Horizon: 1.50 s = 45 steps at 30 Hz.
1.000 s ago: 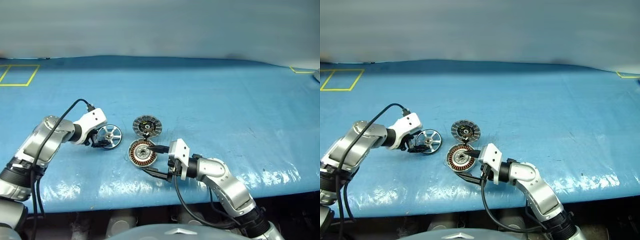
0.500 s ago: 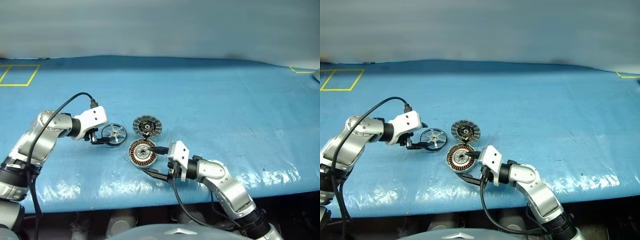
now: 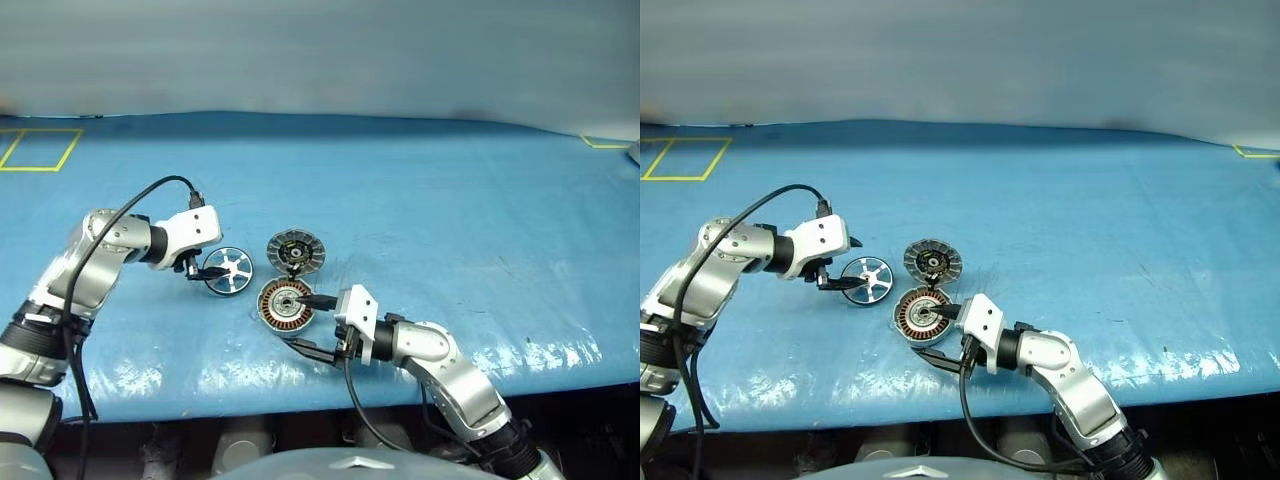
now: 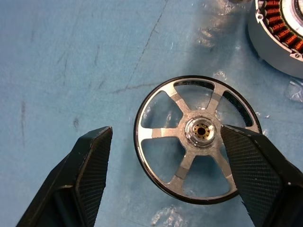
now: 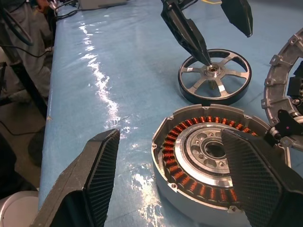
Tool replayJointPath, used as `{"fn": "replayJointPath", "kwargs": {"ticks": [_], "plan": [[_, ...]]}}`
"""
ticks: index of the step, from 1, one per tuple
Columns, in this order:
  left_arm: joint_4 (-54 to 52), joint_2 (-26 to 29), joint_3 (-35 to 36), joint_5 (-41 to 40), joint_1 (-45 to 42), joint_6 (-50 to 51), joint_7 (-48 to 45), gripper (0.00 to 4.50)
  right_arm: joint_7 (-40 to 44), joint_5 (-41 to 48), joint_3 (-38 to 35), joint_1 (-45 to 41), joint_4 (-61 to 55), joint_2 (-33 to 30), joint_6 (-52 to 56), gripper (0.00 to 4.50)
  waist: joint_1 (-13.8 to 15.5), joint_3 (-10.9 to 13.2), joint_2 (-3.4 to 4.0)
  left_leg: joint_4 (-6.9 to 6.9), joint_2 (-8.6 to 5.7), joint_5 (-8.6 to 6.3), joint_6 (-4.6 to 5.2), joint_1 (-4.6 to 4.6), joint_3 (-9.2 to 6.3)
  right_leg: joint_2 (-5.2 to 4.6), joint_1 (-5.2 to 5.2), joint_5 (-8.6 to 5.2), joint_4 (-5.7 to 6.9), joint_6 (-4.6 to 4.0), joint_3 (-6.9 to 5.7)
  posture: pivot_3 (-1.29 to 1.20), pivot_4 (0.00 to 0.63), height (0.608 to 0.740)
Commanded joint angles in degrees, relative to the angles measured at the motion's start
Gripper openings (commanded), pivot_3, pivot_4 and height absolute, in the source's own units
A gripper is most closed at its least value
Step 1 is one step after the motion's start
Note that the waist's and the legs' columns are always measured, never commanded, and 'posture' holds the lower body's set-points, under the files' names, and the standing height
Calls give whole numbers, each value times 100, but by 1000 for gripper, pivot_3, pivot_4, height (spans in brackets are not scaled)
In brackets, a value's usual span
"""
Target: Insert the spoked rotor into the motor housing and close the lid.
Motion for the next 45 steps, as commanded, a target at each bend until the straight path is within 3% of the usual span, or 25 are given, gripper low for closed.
{"fn": "replayJointPath", "kwargs": {"ticks": [1,6,16,30,38,45], "plan": [[-7,-5,97,-6,-190,-219,-197,3474,-40,8,-12,21,-141,17,-133,3617,1,0,0,0,0,0,0,-1,0,0,0,0,1,0,0,0,150,740],[-9,-48,-112,129,-258,-315,-493,1969,-64,3,-7,31,-169,15,-123,3617,3,0,0,5,0,0,0,-1,0,0,1,-1,3,1,0,0,150,740],[761,-201,-739,940,-885,-396,-801,1969,-124,-34,4,24,-167,63,-106,3617,12,1,-3,27,0,0,1,1,-2,2,-5,-7,44,-5,5,0,150,740],[1040,-515,-732,1102,-1069,-609,-919,1969,-247,-33,22,120,-196,74,-105,3617,9,1,-4,31,0,2,0,2,-6,2,-6,-8,54,-7,6,0,150,740],[1383,-534,-810,1395,-1011,-303,-846,1969,-238,-51,33,122,-178,71,-145,3617,5,0,-4,31,0,3,0,5,-6,2,-4,-8,55,-7,6,0,150,740],[1324,-655,-663,1185,-887,-92,-837,1969,-237,-54,37,138,-203,55,-127,3617,6,0,-4,33,0,10,3,11,-6,-1,0,-9,62,-8,6,0,150,740]]}}
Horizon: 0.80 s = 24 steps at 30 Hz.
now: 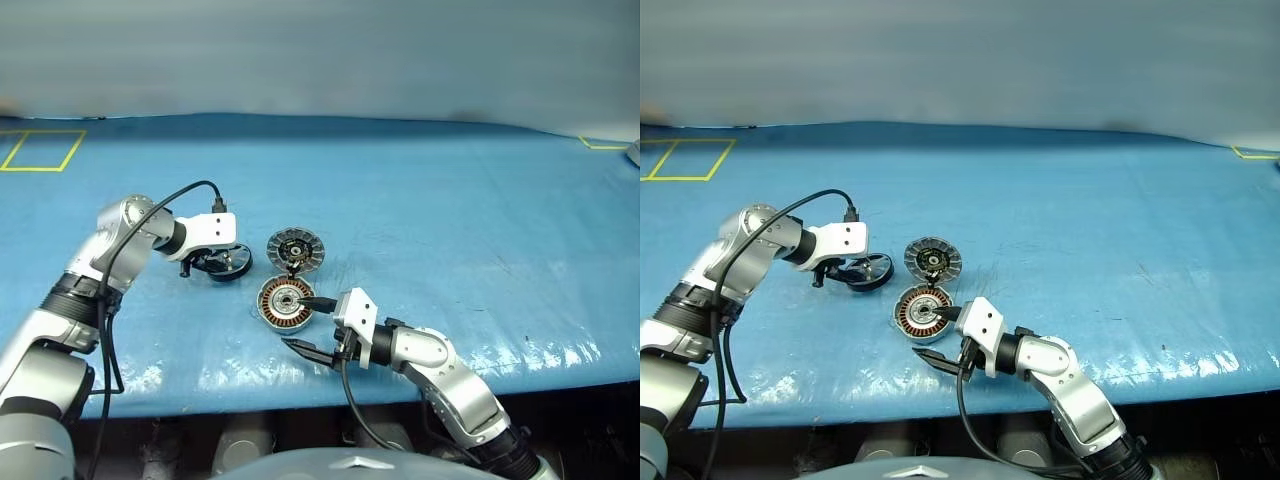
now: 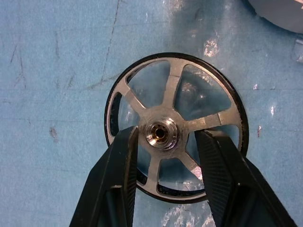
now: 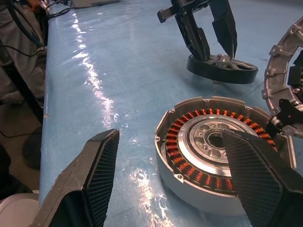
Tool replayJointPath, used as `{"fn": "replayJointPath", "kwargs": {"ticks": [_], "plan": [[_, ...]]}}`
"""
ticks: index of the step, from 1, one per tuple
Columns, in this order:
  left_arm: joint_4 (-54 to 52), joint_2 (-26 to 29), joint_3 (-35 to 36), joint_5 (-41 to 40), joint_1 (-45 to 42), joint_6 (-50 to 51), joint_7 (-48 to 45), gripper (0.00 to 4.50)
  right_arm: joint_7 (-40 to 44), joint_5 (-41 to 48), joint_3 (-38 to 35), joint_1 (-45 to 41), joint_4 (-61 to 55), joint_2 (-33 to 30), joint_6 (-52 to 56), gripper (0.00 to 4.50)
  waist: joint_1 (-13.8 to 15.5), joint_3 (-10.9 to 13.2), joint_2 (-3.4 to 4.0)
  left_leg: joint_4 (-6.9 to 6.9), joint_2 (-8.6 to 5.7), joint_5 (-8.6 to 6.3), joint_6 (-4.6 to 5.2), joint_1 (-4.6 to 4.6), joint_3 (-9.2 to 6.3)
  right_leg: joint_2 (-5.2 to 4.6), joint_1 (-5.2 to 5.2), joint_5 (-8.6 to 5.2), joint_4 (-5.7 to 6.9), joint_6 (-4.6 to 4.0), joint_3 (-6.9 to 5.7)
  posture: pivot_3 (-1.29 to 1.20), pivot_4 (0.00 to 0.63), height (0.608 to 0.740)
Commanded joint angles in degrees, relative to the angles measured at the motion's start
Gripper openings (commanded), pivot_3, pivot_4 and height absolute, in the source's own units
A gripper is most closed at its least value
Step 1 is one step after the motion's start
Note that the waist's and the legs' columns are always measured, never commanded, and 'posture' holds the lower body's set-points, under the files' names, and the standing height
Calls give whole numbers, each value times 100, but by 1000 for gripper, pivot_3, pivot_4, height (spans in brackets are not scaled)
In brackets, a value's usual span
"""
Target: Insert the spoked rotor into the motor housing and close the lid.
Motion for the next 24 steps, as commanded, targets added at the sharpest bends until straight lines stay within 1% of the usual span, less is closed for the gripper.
{"fn": "replayJointPath", "kwargs": {"ticks": [1,6,10,17,24], "plan": [[2,-78,98,-89,118,138,-13,1969,-3,27,-11,9,-202,7,-123,3617,0,0,0,0,0,0,0,0,0,-1,0,0,0,0,0,0,150,740],[-135,-135,72,-128,288,-19,-92,1969,2,22,-2,18,-225,-9,-122,3617,7,-2,-2,0,-1,0,1,0,0,-3,0,0,0,0,0,0,150,740],[-48,-122,-140,85,371,-189,-154,1969,13,35,13,25,-242,-13,-104,3617,9,-5,-2,0,-2,0,1,0,1,-5,1,0,0,0,0,0,150,740],[-31,77,-459,497,381,-546,-523,1969,-4,25,36,42,-277,-26,-84,3617,-15,-19,1,0,-2,0,2,4,2,-5,3,-1,0,-1,1,0,150,740],[-202,229,-484,523,464,-752,-990,1969,-9,7,42,24,-284,-42,-79,3617,-38,-33,17,-1,0,-1,2,8,5,-3,3,-3,1,-5,3,0,150,740]]}}
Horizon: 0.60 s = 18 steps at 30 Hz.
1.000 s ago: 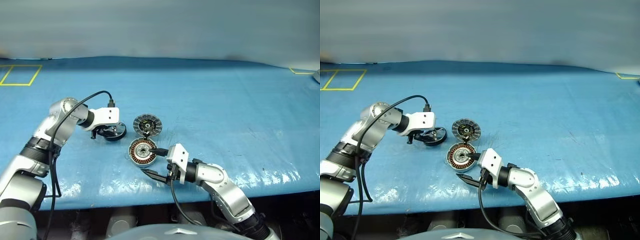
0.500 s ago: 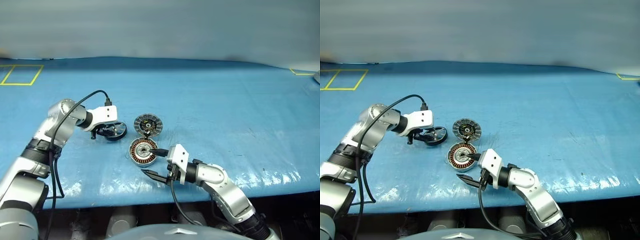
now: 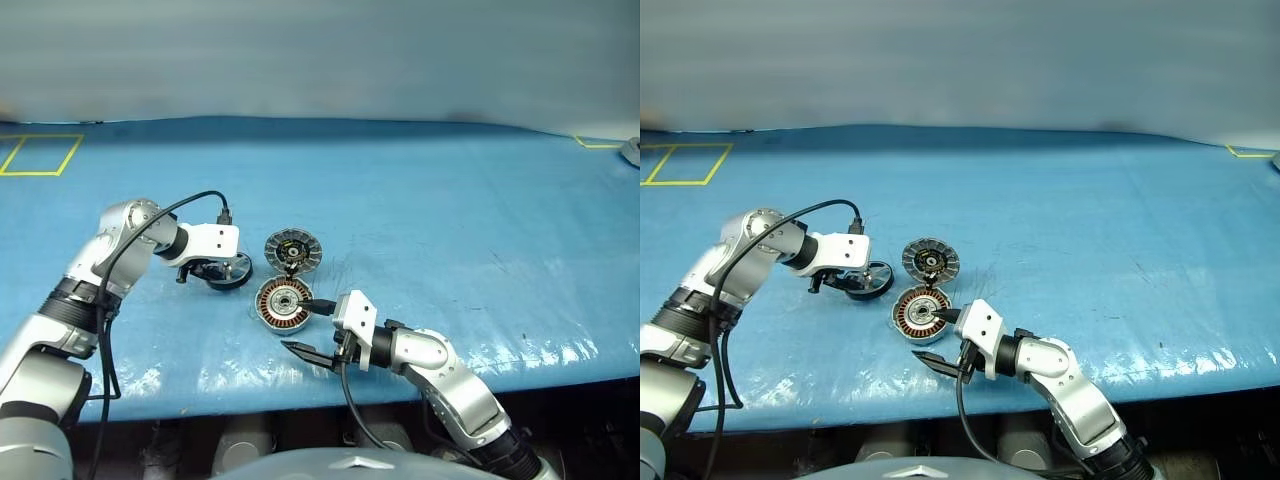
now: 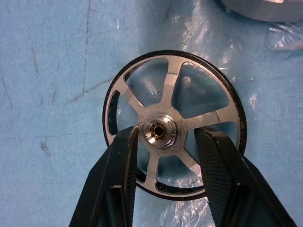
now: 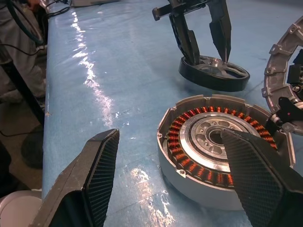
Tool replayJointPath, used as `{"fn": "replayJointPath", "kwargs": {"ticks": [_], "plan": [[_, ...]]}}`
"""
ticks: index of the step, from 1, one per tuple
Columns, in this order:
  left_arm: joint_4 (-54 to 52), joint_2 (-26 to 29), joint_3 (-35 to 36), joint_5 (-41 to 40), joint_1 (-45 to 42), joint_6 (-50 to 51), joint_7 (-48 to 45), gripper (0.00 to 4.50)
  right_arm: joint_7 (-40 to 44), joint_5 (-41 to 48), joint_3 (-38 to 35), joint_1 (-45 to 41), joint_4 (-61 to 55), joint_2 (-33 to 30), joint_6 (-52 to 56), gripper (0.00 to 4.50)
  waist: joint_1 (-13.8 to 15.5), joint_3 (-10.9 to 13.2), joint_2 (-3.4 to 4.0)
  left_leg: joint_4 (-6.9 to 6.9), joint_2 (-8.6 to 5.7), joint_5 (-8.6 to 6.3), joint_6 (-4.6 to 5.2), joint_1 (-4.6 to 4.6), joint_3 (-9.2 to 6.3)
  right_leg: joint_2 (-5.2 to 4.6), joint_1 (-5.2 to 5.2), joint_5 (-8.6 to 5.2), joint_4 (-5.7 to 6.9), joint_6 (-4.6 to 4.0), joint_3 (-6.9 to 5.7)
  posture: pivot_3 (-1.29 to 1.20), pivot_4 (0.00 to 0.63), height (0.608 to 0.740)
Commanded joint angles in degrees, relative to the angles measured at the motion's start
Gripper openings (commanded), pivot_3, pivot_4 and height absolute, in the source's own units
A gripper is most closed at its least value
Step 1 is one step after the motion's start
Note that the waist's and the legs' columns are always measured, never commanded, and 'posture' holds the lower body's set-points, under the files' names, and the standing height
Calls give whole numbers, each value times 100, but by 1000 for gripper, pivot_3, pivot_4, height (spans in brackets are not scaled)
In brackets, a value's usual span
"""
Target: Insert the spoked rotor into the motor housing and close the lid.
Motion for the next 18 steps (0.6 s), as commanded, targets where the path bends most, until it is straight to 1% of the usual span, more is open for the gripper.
{"fn": "replayJointPath", "kwargs": {"ticks": [1,3,5,7,14,18], "plan": [[9,95,-353,71,327,-48,-440,1969,-9,26,-12,-5,-253,0,-78,3617,-2,-2,3,0,0,0,0,0,1,0,0,0,0,0,0,0,150,740],[-79,132,-361,62,421,-115,-515,1969,-11,21,-13,-11,-254,0,-82,3617,1,-4,5,-1,0,0,0,0,0,0,0,-1,0,-1,1,0,150,740],[-204,208,-402,46,577,-392,-591,1969,-23,13,-17,-20,-256,4,-81,3617,0,-7,8,-1,0,0,0,0,0,0,0,-1,-1,-1,1,0,150,740],[-307,227,-388,20,663,-380,-655,1969,-27,17,-20,-20,-264,6,-72,3617,1,-12,15,-2,1,-2,2,2,2,-2,0,-1,-1,-1,3,0,150,740],[-241,-9,-197,56,672,-193,-354,1969,-48,55,-31,-15,-297,27,-16,3617,13,-34,33,-2,0,-2,3,10,2,-4,5,-2,-2,0,3,0,150,740],[-350,-46,17,1,647,-319,-119,1969,-59,49,-23,-9,-319,16,8,3617,15,-36,35,-2,0,-2,3,11,1,-4,5,-2,-1,0,3,0,150,740]]}}
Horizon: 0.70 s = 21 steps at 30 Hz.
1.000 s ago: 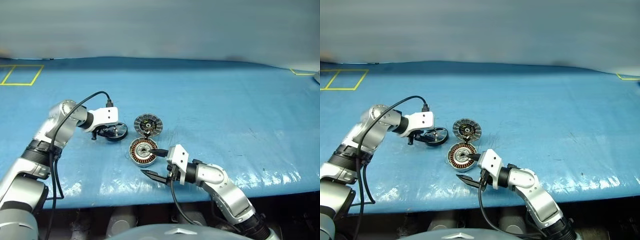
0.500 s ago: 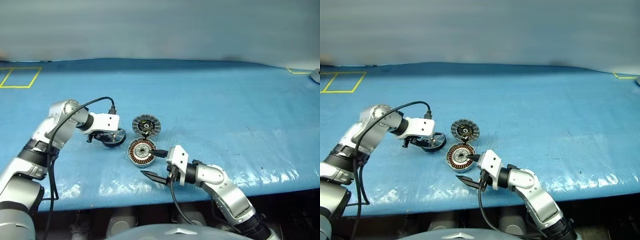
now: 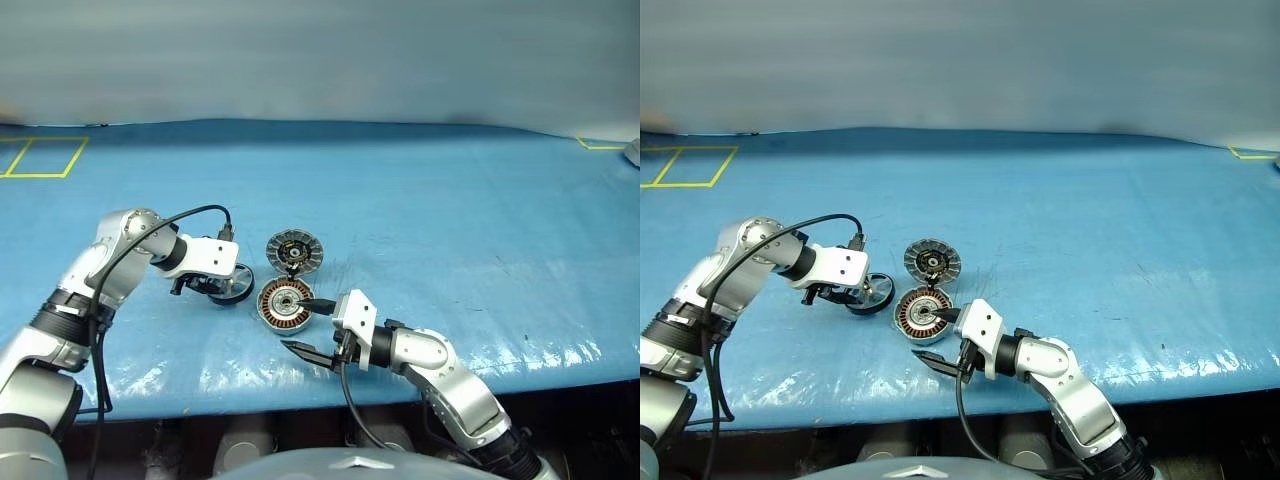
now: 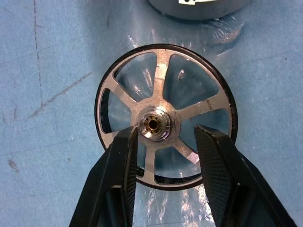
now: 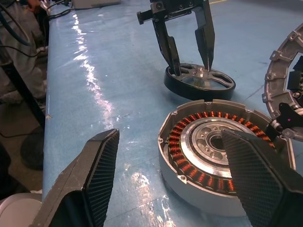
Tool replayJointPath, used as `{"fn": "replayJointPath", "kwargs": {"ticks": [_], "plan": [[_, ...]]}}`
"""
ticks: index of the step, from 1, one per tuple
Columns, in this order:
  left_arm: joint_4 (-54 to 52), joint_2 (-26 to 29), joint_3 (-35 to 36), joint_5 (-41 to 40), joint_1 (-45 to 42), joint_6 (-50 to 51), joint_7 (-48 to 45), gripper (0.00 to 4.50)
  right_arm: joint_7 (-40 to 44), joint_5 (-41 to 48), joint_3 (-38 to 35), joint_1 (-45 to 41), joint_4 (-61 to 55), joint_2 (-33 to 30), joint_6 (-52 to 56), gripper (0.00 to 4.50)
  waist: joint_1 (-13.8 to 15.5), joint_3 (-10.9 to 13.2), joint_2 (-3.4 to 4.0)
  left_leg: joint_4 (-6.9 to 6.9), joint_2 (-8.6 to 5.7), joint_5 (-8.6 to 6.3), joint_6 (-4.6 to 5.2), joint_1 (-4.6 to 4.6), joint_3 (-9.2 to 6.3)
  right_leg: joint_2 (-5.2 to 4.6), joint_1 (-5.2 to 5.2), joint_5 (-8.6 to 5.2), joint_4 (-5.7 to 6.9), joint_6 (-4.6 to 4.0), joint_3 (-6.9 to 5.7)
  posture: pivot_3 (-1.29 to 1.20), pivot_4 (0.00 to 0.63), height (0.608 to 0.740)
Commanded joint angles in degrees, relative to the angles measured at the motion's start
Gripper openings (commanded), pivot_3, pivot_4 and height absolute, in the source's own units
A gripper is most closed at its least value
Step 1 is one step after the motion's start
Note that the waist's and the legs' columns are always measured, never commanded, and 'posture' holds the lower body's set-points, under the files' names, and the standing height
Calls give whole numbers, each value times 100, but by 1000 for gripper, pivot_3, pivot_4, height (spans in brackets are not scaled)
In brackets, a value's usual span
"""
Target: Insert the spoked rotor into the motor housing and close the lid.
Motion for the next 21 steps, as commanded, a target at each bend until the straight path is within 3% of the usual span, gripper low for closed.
{"fn": "replayJointPath", "kwargs": {"ticks": [1,5,9,12,16,21], "plan": [[-33,-86,-89,-120,230,18,-17,1969,-18,63,-27,-3,-273,11,-31,3617,3,0,-1,0,0,0,0,-1,-1,0,0,0,0,0,0,0,150,740],[-382,-63,330,-758,266,-5,-190,1969,-34,71,-26,8,-290,0,-15,3617,1,4,-7,0,4,0,0,-13,-1,-2,-9,0,-1,0,0,0,150,740],[-400,129,246,-635,222,-72,-176,1969,-14,63,-27,-8,-266,-16,-36,3617,2,24,-32,0,0,0,0,-22,-4,1,-15,0,-1,-1,-3,0,150,740],[-281,101,217,-582,181,-155,-66,2542,14,36,-10,-44,-234,-34,-65,3617,0,27,-37,0,0,0,0,-22,-3,2,-15,0,-3,-1,-4,0,150,740],[-244,60,110,-425,135,-93,9,3864,7,30,-3,-62,-207,-33,-74,3617,2,30,-41,0,0,0,0,-25,-3,1,-17,0,-4,-1,-4,0,150,740],[-185,53,-53,-313,88,-16,-50,3864,-30,14,-5,-44,-211,-33,-55,3617,10,31,-42,0,1,0,0,-25,-4,1,-16,0,-4,-1,-5,0,150,740]]}}
